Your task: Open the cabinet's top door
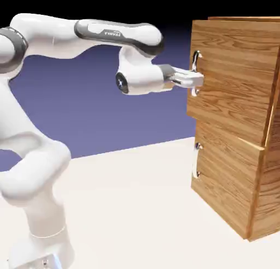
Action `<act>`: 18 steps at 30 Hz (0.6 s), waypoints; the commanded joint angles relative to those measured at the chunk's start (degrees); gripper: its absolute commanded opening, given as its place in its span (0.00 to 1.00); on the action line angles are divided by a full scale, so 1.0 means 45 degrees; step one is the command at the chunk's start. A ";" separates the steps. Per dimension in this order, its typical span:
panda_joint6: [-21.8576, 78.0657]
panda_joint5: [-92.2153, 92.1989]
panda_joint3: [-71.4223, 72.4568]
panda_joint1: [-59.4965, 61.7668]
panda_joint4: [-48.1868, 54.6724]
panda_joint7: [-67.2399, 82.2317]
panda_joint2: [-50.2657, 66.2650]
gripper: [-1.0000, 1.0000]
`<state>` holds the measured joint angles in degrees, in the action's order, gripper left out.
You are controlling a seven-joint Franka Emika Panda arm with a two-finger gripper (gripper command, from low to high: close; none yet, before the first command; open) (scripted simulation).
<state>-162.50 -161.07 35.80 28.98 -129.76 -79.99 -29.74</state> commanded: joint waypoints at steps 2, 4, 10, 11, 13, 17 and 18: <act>0.0341 0.1089 -0.0825 -0.0863 -0.0552 -0.0811 -0.0260 0.00; 0.0709 0.2196 -0.1632 -0.1653 -0.1106 -0.1600 -0.0563 0.00; 0.2045 0.5519 -0.3839 -0.3463 -0.2734 -0.3829 -0.1665 0.00; 0.2306 0.6073 -0.4184 -0.3683 -0.2991 -0.4173 -0.1866 0.00; 0.2866 0.7181 -0.4863 -0.4053 -0.3483 -0.4832 -0.2272 0.00; 0.4156 0.9396 -0.6200 -0.4518 -0.4354 -0.6023 -0.3060 0.00; 0.4519 0.9950 -0.6538 -0.4580 -0.4541 -0.6291 -0.3242 0.00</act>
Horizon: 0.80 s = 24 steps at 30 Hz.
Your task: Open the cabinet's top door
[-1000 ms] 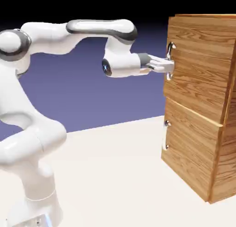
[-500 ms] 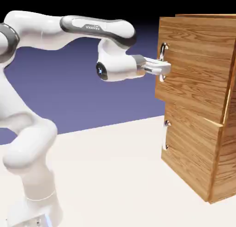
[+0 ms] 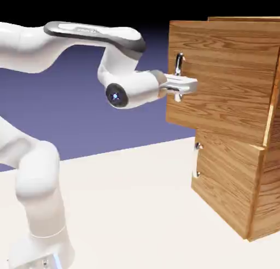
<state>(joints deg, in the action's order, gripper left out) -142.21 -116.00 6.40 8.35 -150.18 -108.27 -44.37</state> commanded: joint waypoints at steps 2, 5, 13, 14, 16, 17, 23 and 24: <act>0.0789 0.1041 -0.0692 -0.0062 -0.0332 -0.0503 -0.0324 0.00; 0.2106 0.2702 -0.1776 -0.0036 -0.0689 -0.1134 -0.0713 0.00; 0.6378 0.6924 -0.5040 0.0302 -0.0522 -0.2030 -0.0638 0.00; 0.6931 0.7373 -0.5450 0.0314 -0.0376 -0.2060 -0.0499 0.00; 0.8039 0.8211 -0.6260 0.0294 -0.0007 -0.2078 -0.0144 0.00; 0.8593 0.8600 -0.6662 0.0259 0.0213 -0.2069 0.0067 0.00; 1.1915 1.0482 -0.9017 -0.0311 0.1961 -0.1809 0.1724 0.00; 1.2469 1.0718 -0.9402 -0.0462 0.2310 -0.1736 0.2052 0.00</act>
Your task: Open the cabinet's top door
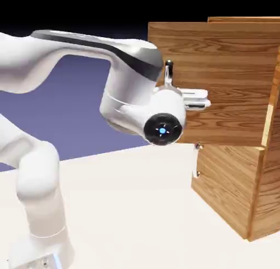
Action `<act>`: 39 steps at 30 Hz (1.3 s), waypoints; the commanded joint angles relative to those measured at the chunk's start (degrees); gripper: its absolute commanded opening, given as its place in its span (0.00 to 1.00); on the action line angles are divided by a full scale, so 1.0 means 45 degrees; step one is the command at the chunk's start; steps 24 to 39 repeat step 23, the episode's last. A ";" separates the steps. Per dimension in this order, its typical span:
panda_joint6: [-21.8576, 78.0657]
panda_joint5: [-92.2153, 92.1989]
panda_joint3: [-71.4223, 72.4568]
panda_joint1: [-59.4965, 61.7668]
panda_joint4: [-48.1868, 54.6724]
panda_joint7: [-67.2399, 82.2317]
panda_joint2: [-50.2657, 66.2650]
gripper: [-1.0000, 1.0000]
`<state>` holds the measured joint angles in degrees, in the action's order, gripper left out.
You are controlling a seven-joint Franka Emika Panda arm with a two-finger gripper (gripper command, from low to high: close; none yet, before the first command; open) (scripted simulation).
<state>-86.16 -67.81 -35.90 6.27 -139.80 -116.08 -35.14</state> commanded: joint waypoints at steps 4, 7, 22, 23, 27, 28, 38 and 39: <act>0.2229 0.0718 -0.1524 -0.0713 0.1501 0.0370 0.1436 0.00; 0.3891 0.1001 -0.2644 -0.1303 0.2679 0.0731 0.2630 0.00; 1.1385 0.0080 -0.5493 -0.1241 0.7657 0.3252 0.9256 0.00; 1.1385 0.0080 -0.5493 -0.1241 0.7657 0.3252 0.9256 1.00; 1.1385 0.0080 -0.5493 -0.1241 0.7657 0.3252 0.9256 1.00; 1.1385 0.0080 -0.5493 -0.1241 0.7657 0.3252 0.9256 1.00; 1.1385 0.0080 -0.5493 -0.1241 0.7657 0.3252 0.9256 1.00; 1.1385 0.0080 -0.5493 -0.1241 0.7657 0.3252 0.9256 1.00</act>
